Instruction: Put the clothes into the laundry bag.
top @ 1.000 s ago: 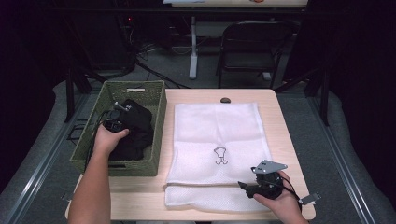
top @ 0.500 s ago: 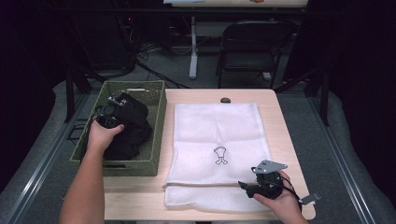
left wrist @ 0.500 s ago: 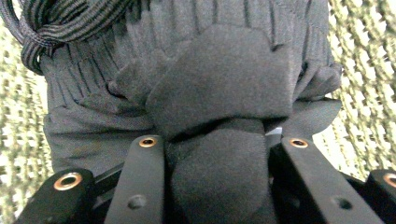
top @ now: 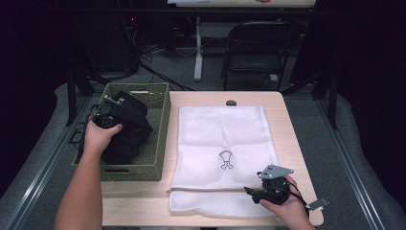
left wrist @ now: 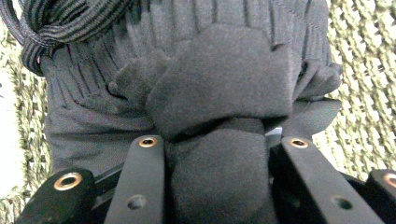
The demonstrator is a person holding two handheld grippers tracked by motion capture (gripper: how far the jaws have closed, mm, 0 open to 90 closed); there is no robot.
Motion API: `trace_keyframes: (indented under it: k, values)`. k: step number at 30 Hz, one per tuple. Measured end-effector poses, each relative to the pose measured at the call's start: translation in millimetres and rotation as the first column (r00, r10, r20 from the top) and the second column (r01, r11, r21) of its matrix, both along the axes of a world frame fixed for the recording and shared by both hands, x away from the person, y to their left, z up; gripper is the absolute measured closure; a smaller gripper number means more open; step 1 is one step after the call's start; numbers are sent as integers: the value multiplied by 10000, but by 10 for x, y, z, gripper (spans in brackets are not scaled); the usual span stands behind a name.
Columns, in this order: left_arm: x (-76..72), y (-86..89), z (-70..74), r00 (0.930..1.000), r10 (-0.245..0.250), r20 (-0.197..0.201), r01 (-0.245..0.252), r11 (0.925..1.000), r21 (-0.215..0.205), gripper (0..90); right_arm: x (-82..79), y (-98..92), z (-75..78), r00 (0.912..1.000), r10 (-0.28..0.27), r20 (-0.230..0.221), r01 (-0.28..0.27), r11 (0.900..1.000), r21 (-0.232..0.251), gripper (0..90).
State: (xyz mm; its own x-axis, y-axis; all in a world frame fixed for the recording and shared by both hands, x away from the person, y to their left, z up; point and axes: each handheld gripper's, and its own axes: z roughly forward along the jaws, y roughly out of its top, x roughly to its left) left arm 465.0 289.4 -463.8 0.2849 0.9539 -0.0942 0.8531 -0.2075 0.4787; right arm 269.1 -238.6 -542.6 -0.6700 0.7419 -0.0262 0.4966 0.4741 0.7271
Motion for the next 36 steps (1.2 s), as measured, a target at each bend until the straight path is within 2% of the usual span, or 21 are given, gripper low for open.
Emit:
trace_keyframes:
  k: [4, 23, 29, 36]
  values:
    - [-3, 3, 30, 10000, 21, -19, -21, 9999, 126, 661, 2, -7, 0, 10000, -6, 15, 6, 10000, 2, 270]
    - [-51, 2, 291, 9997, -67, 245, 67, 10000, 21, 661, 1, 2, -6, 10000, 49, 75, -48, 9999, -128, 277]
    - [-80, -19, 390, 9991, -242, 337, 245, 9997, -87, 661, -5, 11, 6, 9996, 135, 243, -129, 9996, -239, 312]
    - [-114, -73, 510, 9971, -639, 416, 638, 9980, 45, 662, -15, 32, 16, 9987, 258, 439, -249, 9994, -222, 362]
